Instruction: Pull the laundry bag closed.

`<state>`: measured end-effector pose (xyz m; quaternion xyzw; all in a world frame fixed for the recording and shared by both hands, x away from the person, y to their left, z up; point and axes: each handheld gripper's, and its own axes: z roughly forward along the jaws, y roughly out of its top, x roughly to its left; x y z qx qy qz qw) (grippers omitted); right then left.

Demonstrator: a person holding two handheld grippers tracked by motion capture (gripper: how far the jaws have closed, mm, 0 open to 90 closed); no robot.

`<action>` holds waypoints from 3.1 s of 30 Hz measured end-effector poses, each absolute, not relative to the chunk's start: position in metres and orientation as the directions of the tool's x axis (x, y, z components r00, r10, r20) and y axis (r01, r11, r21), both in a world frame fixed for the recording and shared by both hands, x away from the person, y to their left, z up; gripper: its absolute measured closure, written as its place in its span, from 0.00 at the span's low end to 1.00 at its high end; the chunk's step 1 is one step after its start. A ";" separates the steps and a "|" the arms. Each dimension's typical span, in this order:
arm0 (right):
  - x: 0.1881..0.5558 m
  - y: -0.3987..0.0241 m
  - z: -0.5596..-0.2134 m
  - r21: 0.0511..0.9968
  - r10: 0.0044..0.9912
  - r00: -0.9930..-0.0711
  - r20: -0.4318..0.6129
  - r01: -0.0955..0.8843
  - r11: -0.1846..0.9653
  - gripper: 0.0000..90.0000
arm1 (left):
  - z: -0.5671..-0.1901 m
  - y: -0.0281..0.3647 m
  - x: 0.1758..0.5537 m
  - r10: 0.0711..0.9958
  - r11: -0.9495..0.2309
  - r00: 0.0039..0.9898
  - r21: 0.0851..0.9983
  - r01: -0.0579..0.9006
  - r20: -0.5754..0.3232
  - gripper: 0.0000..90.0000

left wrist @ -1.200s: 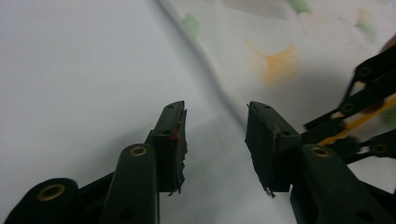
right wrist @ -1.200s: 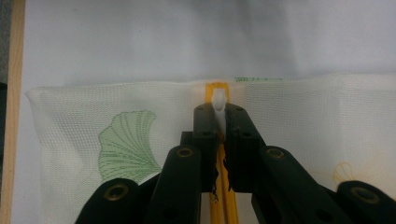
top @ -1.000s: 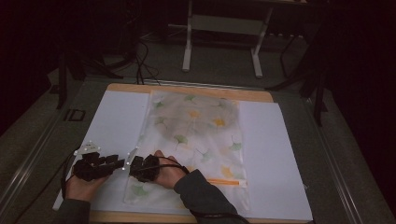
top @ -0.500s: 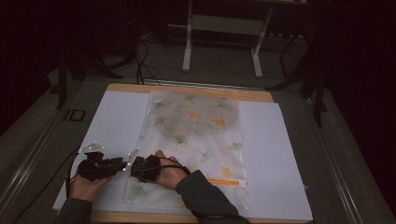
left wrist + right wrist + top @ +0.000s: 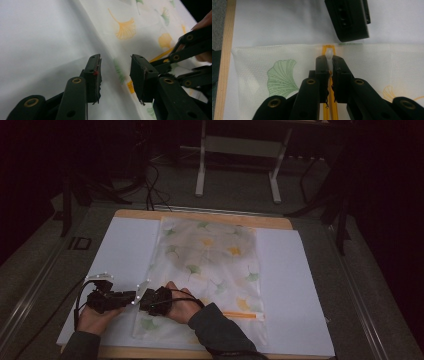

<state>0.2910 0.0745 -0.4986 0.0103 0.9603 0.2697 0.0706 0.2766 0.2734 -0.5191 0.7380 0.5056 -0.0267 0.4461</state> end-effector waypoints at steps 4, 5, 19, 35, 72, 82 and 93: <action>0.290 0.075 -0.499 0.522 0.052 -0.990 -0.131 -0.024 0.853 0.94 | -0.523 0.273 0.281 0.689 -0.069 0.481 0.612 0.788 -0.542 0.67; 0.290 0.076 -0.498 0.523 0.052 -0.990 -0.132 -0.026 0.852 0.94 | -0.523 0.273 0.282 0.685 -0.064 0.479 0.609 0.791 -0.550 0.67; 0.287 0.075 -0.495 0.532 0.045 -0.989 -0.144 -0.039 0.846 0.94 | -0.536 0.275 0.289 0.608 0.051 0.381 0.514 0.857 -0.696 0.67; 0.285 0.075 -0.495 0.529 0.027 -0.987 -0.156 -0.060 0.847 0.94 | -0.544 0.270 0.292 0.595 0.089 0.317 0.452 0.887 -0.739 0.89; 0.288 0.072 -0.499 0.526 0.049 -0.988 -0.144 -0.035 0.850 0.94 | -0.537 0.272 0.288 0.613 0.045 0.362 0.488 0.871 -0.703 0.99; 0.289 0.070 -0.499 0.527 0.052 -0.989 -0.139 -0.029 0.849 0.94 | -0.536 0.272 0.288 0.614 0.040 0.369 0.494 0.868 -0.698 0.99; 0.288 0.067 -0.497 0.524 0.059 -0.988 -0.144 -0.025 0.851 0.94 | -0.536 0.272 0.287 0.610 0.043 0.375 0.501 0.864 -0.699 0.99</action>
